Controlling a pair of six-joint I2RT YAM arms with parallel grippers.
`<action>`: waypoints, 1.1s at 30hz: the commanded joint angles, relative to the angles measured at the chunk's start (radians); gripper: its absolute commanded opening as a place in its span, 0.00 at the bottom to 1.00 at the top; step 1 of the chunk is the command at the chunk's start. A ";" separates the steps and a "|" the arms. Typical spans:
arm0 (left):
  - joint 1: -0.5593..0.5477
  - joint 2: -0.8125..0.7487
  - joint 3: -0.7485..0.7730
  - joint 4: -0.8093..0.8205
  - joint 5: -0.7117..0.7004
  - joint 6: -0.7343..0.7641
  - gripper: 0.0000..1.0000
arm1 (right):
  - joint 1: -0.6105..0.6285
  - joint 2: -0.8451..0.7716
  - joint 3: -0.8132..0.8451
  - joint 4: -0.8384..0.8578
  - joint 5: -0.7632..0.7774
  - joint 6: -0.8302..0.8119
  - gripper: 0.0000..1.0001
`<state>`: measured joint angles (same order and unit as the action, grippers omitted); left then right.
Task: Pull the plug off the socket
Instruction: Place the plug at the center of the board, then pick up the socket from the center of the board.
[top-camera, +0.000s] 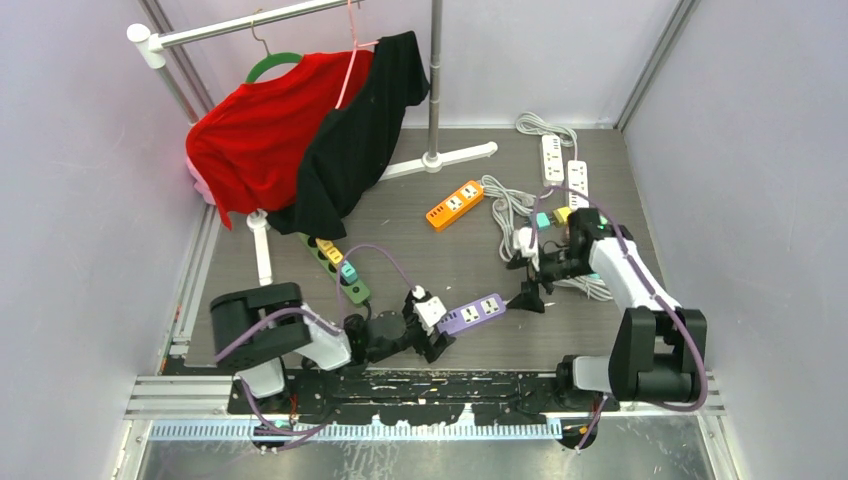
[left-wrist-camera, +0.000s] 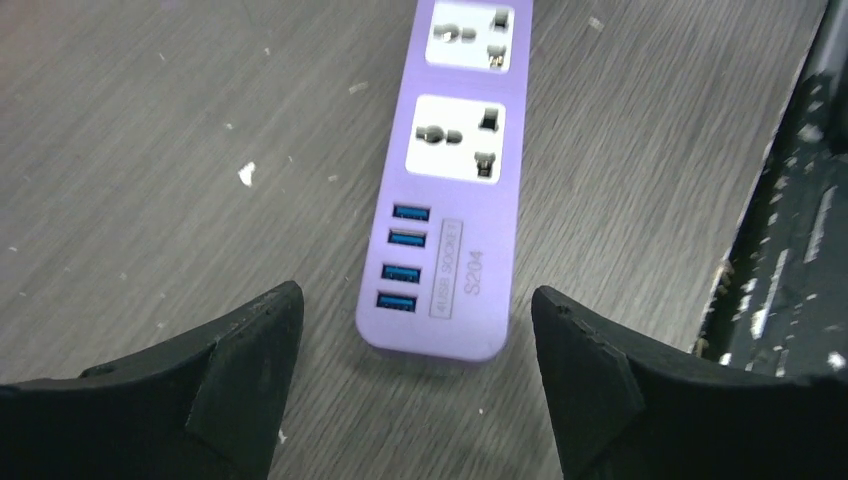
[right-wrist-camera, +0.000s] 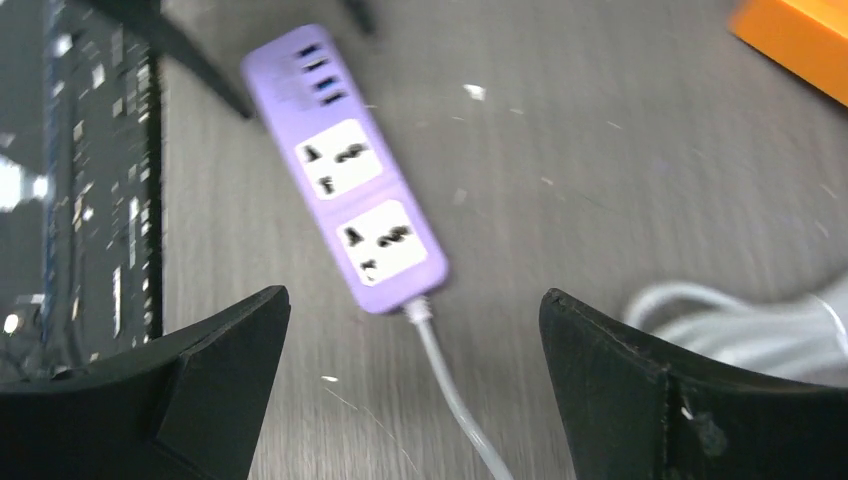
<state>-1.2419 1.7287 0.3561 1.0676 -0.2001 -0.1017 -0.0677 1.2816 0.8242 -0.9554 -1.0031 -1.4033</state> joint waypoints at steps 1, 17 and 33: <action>-0.008 -0.173 0.034 -0.185 -0.001 -0.037 0.84 | 0.109 0.029 0.003 -0.210 -0.040 -0.415 1.00; -0.019 -1.017 -0.007 -1.073 -0.147 -0.465 0.79 | 0.494 0.066 -0.096 0.320 0.274 0.078 1.00; -0.019 -1.276 -0.041 -1.290 -0.267 -0.631 0.84 | 0.661 0.163 -0.058 0.317 0.437 0.094 0.68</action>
<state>-1.2591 0.4160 0.2722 -0.2169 -0.4454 -0.7109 0.5816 1.4406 0.7338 -0.6434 -0.5816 -1.3239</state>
